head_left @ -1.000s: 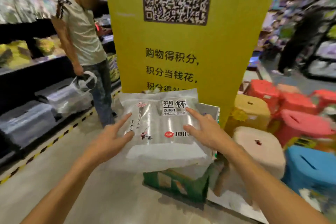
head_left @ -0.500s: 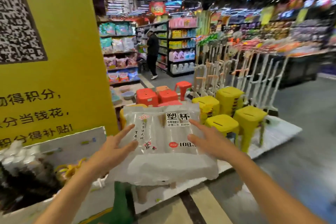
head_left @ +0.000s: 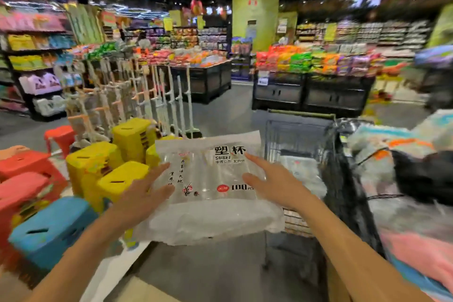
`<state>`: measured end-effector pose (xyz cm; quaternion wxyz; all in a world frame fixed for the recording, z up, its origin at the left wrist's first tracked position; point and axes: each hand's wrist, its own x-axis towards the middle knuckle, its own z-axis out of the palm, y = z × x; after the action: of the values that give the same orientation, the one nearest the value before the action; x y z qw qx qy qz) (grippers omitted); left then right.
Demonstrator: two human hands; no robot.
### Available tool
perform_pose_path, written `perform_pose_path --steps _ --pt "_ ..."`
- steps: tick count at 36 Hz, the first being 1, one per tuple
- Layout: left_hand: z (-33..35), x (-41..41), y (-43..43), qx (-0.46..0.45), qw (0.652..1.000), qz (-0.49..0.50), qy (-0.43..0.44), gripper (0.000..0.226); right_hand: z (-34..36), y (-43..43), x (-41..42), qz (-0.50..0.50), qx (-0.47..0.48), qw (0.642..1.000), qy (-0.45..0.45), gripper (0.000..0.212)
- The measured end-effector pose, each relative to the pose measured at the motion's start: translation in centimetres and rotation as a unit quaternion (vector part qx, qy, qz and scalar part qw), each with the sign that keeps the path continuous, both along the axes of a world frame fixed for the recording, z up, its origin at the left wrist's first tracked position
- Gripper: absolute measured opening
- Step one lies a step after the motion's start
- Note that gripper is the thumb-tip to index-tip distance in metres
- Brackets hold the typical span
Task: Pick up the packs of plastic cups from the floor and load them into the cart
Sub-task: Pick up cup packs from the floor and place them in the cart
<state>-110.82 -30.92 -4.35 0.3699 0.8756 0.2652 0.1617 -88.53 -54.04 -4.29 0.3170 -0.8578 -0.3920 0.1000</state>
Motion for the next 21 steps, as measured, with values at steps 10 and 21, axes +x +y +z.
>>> perform_pose_path --steps 10,21 --pt "-1.8 17.2 -3.5 -0.031 0.989 -0.141 0.029 0.059 -1.9 -9.3 10.5 -0.133 -0.028 0.991 0.014 0.065" --pt "-4.9 31.9 0.7 -0.068 0.972 -0.221 0.046 0.057 -4.8 -6.3 20.8 -0.193 -0.059 0.979 -0.005 0.066"
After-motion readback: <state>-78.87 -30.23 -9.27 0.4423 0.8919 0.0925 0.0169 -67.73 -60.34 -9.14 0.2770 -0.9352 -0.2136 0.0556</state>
